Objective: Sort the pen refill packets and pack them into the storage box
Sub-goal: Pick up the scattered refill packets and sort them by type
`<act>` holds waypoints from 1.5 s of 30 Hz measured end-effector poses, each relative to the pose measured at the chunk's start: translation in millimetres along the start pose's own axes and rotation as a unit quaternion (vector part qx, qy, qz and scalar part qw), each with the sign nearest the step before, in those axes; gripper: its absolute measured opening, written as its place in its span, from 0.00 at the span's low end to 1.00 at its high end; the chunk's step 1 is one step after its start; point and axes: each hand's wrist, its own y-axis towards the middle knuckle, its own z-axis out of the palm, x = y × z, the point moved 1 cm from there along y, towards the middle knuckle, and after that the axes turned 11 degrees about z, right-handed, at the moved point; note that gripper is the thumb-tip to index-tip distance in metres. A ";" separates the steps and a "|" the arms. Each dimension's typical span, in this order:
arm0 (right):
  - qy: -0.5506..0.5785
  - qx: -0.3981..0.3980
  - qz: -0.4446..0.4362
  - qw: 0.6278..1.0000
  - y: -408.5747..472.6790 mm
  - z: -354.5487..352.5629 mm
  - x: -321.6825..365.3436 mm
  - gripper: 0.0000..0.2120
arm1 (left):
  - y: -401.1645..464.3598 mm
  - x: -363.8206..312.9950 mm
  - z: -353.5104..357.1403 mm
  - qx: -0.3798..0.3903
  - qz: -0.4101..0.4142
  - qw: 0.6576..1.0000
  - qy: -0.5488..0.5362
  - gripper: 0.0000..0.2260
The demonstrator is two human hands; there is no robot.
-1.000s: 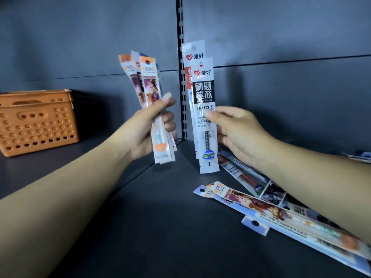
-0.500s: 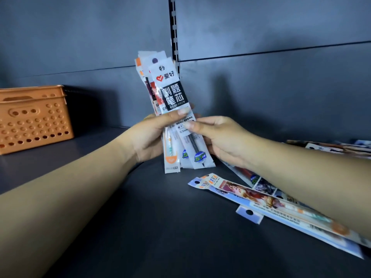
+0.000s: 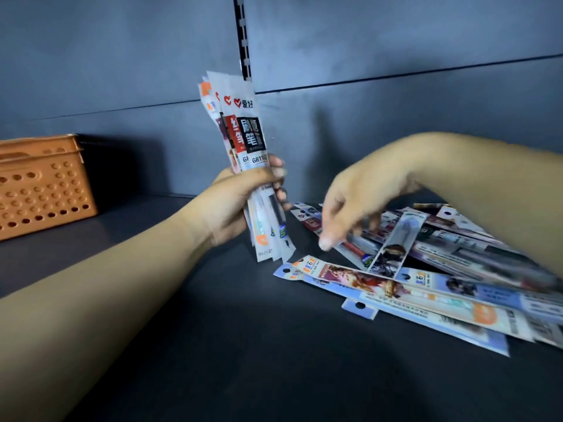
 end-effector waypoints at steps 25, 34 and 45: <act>0.429 -0.237 -0.122 0.863 -28.9 2.4 3.4 0.11 | -12.9 -20.1 7.2 0.037 -0.068 0.994 -0.072 0.17; 0.551 -0.232 -0.261 0.758 -21.2 4.4 32.1 0.04 | -21.3 -22.2 24.6 0.156 -0.047 0.986 -0.026 0.14; 0.489 -0.201 -0.245 0.812 -16.9 -4.3 16.5 0.04 | -19.1 -21.0 12.0 0.144 -0.048 0.988 0.004 0.11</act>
